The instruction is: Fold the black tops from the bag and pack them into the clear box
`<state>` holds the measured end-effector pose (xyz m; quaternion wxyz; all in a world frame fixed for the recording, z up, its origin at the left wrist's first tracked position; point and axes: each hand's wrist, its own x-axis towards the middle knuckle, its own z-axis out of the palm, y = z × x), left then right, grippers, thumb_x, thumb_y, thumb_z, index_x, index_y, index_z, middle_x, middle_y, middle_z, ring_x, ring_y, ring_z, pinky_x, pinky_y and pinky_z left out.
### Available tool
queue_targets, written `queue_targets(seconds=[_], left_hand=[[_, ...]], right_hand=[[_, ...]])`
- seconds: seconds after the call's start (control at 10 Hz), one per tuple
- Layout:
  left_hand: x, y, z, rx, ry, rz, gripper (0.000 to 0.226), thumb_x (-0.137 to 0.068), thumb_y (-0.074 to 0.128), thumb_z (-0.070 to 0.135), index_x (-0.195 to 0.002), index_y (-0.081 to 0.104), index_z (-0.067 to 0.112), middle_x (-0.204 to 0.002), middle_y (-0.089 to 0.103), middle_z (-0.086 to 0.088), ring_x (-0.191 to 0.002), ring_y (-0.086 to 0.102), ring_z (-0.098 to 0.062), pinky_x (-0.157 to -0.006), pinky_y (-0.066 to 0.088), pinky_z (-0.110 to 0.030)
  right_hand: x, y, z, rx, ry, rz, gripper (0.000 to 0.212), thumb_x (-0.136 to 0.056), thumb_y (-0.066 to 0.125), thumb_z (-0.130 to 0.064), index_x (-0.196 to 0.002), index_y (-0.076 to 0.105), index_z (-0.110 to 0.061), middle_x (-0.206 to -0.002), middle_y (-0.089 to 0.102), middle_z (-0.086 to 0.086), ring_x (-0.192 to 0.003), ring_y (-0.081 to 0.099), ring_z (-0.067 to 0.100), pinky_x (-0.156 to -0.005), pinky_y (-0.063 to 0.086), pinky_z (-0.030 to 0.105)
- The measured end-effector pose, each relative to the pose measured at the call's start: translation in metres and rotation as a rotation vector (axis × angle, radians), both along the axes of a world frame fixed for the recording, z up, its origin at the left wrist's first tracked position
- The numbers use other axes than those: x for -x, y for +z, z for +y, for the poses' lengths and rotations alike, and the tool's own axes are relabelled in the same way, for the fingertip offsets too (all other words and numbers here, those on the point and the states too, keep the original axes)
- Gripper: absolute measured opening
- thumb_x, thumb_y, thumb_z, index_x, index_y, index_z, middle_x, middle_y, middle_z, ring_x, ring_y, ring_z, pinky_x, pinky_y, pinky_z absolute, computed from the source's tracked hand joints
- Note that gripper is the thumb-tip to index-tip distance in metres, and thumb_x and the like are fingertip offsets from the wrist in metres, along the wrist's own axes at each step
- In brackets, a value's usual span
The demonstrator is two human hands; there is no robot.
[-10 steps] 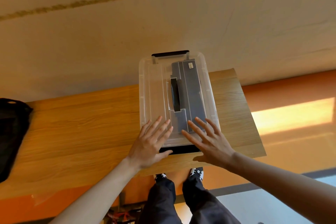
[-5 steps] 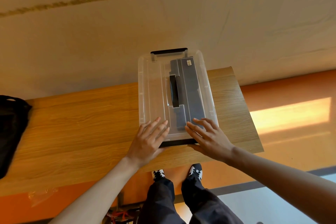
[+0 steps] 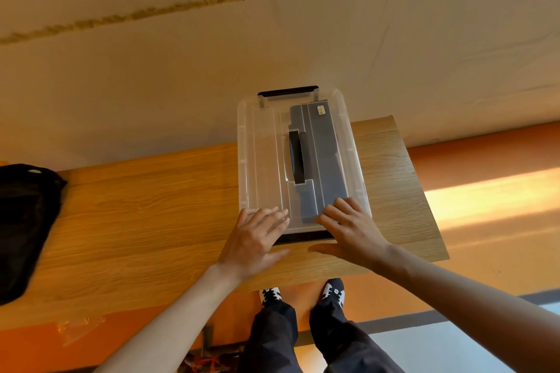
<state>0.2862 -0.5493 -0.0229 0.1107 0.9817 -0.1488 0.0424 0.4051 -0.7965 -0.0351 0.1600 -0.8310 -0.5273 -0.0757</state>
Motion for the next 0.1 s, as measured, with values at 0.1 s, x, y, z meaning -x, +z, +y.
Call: queue_targets(seconds=[0.1], left_hand=[[-0.0069,0.0167,0.0024,-0.027,0.030,0.050,0.072,-0.090,0.058,0.065,-0.140,0.060,0.013,-0.147,0.056,-0.007,-0.136,0.050,-0.024,-0.107,0.042,-0.041]], right_hand=[[-0.0045,0.0127,0.0186,-0.015,-0.079,0.098,0.070,-0.089,0.053,-0.077,-0.121,0.066,-0.017,-0.109,0.064,0.002,-0.093,0.056,0.020,-0.080,0.050,0.034]])
